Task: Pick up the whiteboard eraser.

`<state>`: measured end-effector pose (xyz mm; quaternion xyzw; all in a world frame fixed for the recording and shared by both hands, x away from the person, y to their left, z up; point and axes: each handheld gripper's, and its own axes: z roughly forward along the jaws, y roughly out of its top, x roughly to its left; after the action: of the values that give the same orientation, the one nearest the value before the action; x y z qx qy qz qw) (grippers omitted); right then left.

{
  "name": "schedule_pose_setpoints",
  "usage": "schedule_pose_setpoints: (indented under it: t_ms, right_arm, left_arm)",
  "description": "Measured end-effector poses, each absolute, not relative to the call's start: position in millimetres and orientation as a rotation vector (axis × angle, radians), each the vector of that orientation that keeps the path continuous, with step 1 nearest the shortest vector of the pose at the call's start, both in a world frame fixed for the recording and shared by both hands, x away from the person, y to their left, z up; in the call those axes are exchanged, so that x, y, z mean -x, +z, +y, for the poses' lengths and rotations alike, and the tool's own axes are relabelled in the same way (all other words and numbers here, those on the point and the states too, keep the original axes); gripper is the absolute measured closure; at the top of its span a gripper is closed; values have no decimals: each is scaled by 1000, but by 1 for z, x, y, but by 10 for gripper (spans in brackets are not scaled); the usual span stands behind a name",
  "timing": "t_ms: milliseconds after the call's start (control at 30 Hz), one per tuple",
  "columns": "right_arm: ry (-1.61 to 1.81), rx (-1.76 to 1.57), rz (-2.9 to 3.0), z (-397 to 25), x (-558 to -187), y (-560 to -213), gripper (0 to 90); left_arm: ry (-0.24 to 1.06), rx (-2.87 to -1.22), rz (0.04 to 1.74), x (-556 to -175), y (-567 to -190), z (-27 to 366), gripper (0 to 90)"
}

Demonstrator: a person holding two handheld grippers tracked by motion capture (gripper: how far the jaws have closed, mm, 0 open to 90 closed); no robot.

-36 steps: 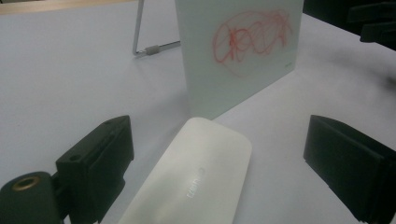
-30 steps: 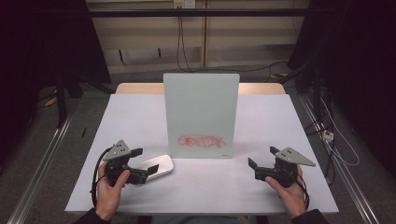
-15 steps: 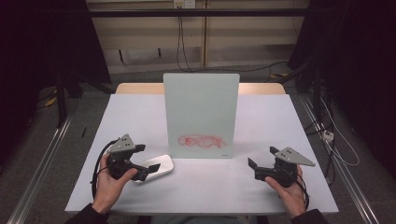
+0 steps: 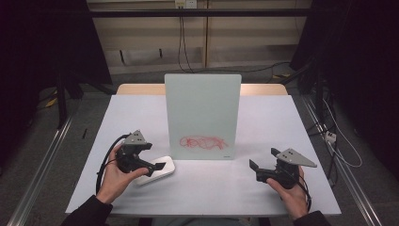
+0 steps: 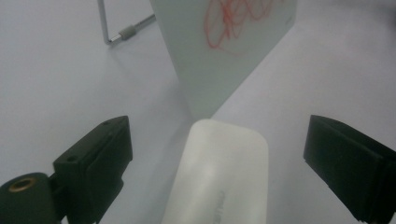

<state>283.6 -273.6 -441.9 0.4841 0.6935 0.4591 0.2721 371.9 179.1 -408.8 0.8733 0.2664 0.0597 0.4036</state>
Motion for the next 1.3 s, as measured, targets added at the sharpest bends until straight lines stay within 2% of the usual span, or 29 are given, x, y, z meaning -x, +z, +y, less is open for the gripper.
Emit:
schedule_pose_setpoints:
  t_ms: [467, 567, 733, 933, 1300]
  right_arm:
    - [1240, -1300, 1874, -273, -284, -442, 66]
    - [1241, -1296, 1875, -273, -284, -442, 65]
    - [1241, -1295, 1879, -273, -284, -442, 65]
    - [1245, -1294, 1881, -273, -284, -442, 68]
    - [1238, -1285, 1886, -272, -284, -442, 67]
  left_arm:
    - [126, -2379, 631, -368, -426, 174, 120]
    - [112, -2391, 641, -368, -430, 173, 180]
    - [116, -2422, 619, -367, -435, 172, 193]
    - [127, -2452, 607, -367, -438, 171, 262]
    - [174, -2490, 586, -365, -439, 168, 270]
